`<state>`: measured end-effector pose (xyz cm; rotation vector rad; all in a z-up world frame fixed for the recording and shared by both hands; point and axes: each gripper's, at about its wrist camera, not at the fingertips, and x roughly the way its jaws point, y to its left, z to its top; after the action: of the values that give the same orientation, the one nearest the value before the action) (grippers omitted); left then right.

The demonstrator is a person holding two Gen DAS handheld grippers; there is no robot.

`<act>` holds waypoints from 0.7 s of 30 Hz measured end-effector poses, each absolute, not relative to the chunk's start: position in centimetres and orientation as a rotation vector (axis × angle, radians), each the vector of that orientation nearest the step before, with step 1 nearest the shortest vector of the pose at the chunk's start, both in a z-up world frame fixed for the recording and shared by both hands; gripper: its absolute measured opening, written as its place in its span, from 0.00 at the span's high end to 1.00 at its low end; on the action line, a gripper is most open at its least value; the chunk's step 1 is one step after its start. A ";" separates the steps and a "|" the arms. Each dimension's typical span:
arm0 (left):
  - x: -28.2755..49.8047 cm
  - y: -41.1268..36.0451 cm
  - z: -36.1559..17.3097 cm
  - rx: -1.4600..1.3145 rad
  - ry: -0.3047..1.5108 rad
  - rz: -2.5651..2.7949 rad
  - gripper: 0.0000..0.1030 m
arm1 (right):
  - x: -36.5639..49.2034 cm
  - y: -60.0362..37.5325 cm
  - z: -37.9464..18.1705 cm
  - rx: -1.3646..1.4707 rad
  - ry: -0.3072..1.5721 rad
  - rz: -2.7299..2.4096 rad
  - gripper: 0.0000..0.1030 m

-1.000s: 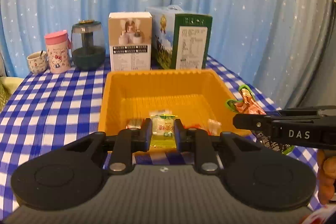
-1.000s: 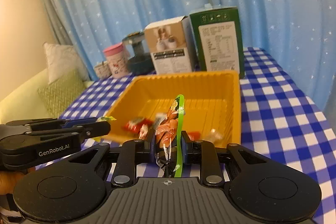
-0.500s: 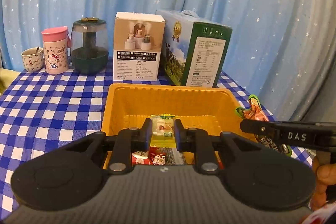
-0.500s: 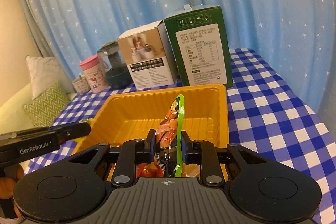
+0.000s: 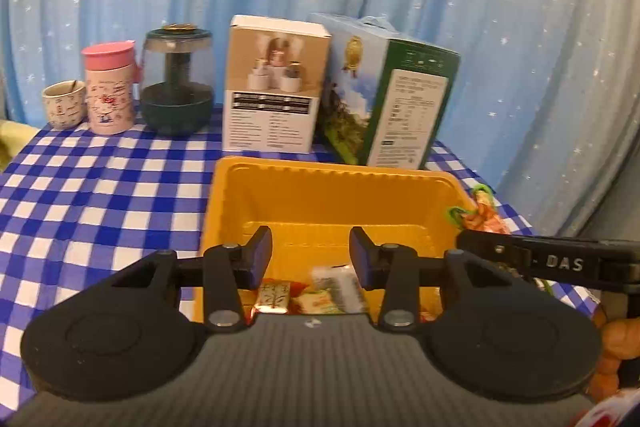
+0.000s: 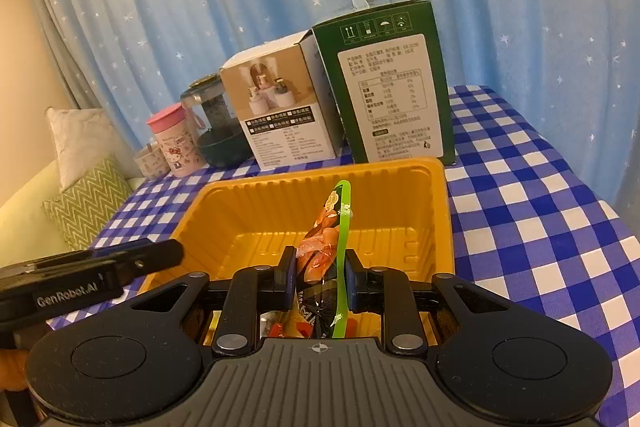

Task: Organize snacks
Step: 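Carry the foil packet and yellow candy into the orange tray and release both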

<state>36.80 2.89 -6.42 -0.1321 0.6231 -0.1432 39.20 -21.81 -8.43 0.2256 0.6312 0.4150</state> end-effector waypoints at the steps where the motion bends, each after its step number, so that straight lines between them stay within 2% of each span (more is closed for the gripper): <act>1: 36.8 3.1 -6.4 -0.136 0.625 -0.135 0.63 | 39.2 -21.9 -8.4 0.227 0.631 0.413 0.77; 19: 36.6 3.1 -6.7 -0.121 0.639 -0.137 0.61 | 39.7 -22.1 -9.0 0.242 0.620 0.415 0.76; 20: 36.6 3.1 -6.7 -0.121 0.640 -0.136 0.60 | 39.8 -22.1 -9.0 0.242 0.618 0.415 0.75; 21: 36.5 3.1 -6.8 -0.121 0.641 -0.135 0.60 | 39.8 -22.1 -9.1 0.243 0.619 0.413 0.69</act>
<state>36.55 3.10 -6.75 -0.1207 0.6409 -0.1349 39.82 -22.12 -9.10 0.2427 0.6185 0.4127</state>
